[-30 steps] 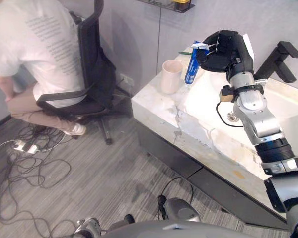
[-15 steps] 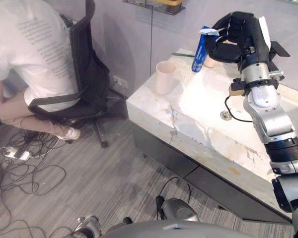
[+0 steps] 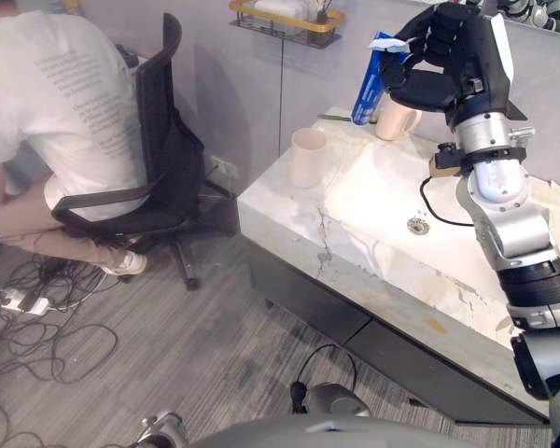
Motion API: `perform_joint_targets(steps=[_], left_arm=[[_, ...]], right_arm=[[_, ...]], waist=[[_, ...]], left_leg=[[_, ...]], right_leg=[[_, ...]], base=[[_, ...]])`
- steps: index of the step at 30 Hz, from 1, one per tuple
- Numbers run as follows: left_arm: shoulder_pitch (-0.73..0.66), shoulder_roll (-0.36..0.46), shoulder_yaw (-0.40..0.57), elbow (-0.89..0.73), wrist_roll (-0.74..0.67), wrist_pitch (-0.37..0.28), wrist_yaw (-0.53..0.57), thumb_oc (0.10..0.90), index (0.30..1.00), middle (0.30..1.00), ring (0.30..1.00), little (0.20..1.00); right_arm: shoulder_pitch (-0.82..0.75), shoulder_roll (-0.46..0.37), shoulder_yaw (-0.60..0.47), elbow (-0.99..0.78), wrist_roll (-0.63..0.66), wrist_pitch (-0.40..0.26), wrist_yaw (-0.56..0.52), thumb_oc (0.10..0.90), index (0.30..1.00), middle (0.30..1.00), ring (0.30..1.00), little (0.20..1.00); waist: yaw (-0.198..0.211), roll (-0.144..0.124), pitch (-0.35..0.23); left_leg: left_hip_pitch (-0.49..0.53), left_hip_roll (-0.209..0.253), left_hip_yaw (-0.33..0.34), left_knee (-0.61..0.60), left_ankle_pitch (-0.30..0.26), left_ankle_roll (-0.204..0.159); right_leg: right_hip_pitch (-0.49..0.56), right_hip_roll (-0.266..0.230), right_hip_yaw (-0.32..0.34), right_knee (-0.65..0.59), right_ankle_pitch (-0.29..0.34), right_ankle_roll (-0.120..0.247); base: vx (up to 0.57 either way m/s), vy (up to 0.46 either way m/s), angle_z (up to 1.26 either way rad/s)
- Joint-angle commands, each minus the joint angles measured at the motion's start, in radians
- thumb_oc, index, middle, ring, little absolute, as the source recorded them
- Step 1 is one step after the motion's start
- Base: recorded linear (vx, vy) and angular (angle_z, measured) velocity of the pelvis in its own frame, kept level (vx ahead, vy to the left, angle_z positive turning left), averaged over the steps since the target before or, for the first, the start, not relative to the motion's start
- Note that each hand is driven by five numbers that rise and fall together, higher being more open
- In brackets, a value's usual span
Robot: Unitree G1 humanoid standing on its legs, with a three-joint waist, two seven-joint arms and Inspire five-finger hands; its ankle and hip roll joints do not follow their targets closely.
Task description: Organize the bathroom.
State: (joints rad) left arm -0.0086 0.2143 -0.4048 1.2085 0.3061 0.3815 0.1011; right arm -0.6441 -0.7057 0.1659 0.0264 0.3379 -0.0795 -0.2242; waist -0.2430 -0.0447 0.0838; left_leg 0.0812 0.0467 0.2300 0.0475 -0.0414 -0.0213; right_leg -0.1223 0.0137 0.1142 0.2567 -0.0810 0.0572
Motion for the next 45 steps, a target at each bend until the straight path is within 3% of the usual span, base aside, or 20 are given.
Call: perform_joint_targets(steps=[1, 25, 45], left_arm=[[0.027, 0.075, 0.01, 0.053, -0.047, 0.034, 0.033, 0.8, 0.9, 0.9, 0.9, 0.9], [0.043, 0.081, 0.021, 0.059, -0.103, 0.059, 0.075, 0.8, 0.9, 0.9, 0.9, 0.9], [0.027, 0.087, 0.013, 0.061, -0.102, 0.04, 0.061, 0.8, 0.9, 0.9, 0.9, 0.9]], right_arm=[[-0.119, -0.031, -0.17, -0.103, 0.062, -0.15, -0.052, 0.4, 0.3, 0.3, 0.3, 0.3], [-0.154, -0.039, -0.174, -0.103, 0.176, -0.115, -0.117, 0.4, 0.3, 0.3, 0.3, 0.3], [-0.138, 0.072, -0.147, -0.075, 0.187, -0.097, -0.131, 0.4, 0.3, 0.3, 0.3, 0.3]], waist=[[0.029, -0.057, -0.073], [0.085, -0.065, -0.081], [0.103, -0.046, -0.04]], left_leg=[[0.047, -0.027, 0.012, 0.068, -0.106, 0.058], [0.042, -0.013, -0.016, 0.034, -0.072, 0.034], [0.019, -0.017, -0.039, 0.055, -0.067, 0.039]], right_leg=[[-0.027, -0.019, 0.126, -0.171, 0.204, 0.06], [0.025, -0.029, 0.068, -0.206, 0.182, 0.047], [0.029, -0.032, 0.064, -0.19, 0.174, 0.044]], base=[[0.04, -0.002, 0.0], [0.05, -0.004, 0.07], [0.0, 0.008, 0.01]])
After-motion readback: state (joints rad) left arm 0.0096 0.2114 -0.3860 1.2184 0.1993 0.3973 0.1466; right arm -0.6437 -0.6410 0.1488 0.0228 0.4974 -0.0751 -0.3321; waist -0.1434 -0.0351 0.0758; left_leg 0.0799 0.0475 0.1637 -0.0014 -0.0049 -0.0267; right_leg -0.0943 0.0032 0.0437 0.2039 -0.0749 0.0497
